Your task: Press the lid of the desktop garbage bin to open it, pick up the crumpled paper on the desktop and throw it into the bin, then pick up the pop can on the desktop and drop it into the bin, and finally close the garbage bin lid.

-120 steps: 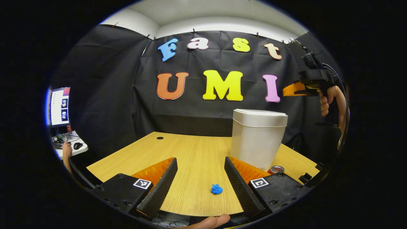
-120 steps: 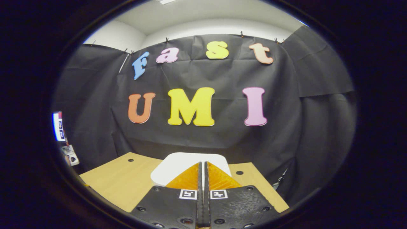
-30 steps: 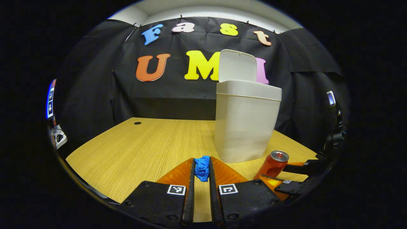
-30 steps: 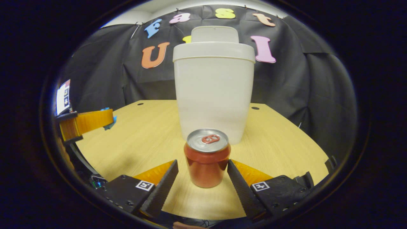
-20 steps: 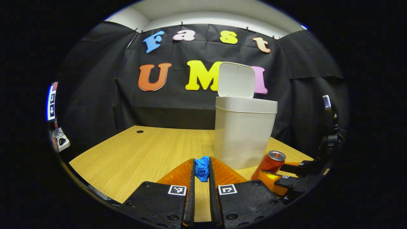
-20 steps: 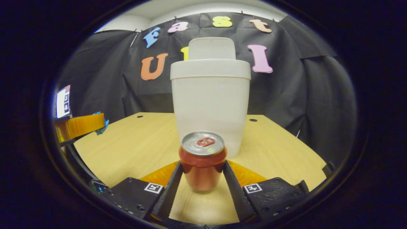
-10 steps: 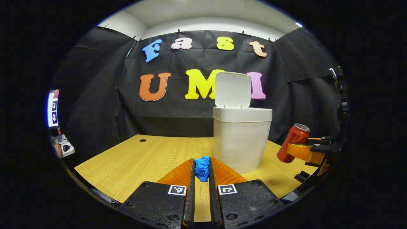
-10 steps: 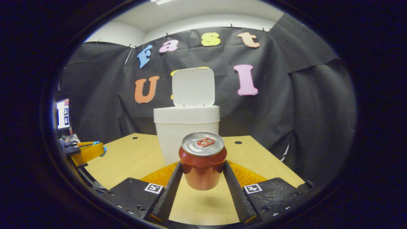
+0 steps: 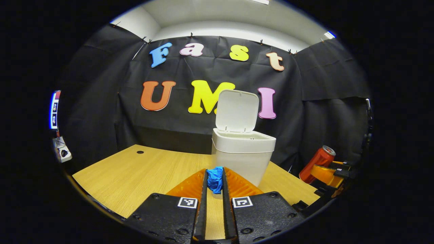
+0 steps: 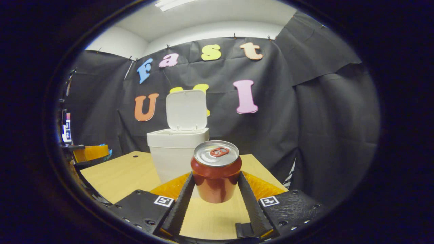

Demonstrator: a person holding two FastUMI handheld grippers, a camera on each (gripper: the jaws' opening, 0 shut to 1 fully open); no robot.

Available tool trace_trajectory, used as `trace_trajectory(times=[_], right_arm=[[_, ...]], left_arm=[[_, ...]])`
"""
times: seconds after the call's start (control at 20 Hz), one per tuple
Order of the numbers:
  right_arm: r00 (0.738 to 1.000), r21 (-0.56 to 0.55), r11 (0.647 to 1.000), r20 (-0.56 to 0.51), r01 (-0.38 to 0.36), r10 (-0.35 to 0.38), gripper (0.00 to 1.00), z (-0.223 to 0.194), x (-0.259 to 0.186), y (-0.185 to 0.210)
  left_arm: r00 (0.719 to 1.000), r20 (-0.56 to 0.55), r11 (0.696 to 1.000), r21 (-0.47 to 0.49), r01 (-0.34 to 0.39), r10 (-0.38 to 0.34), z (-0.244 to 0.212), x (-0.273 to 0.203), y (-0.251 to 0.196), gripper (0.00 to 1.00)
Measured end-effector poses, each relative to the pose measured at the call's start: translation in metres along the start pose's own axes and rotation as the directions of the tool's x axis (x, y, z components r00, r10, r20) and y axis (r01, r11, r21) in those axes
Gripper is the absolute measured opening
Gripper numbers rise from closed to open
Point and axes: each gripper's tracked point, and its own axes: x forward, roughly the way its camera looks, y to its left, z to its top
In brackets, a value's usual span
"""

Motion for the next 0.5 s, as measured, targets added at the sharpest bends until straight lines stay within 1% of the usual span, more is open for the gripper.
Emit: trace_trajectory(times=[0.15,0.25,0.35,0.5], right_arm=[[1.000,-0.041,0.999,0.013,0.000,0.001,0.77,0.003,0.001,0.004],[1.000,-0.044,0.999,0.014,-0.019,0.020,0.78,0.002,-0.001,0.010],[0.999,-0.043,0.999,0.014,-0.032,0.033,0.77,0.003,-0.004,0.012],[0.999,-0.044,0.998,0.028,-0.035,0.036,0.77,0.006,-0.003,0.011]], left_arm=[[1.000,0.020,1.000,0.025,-0.008,0.007,0.014,0.008,-0.007,0.23],[1.000,0.024,0.999,0.037,-0.006,0.005,0.022,0.018,-0.012,0.23],[0.999,0.032,1.000,0.025,0.003,-0.004,0.033,0.032,-0.019,0.23],[0.998,0.055,0.998,0.054,-0.018,0.015,0.050,0.058,-0.019,0.23]])
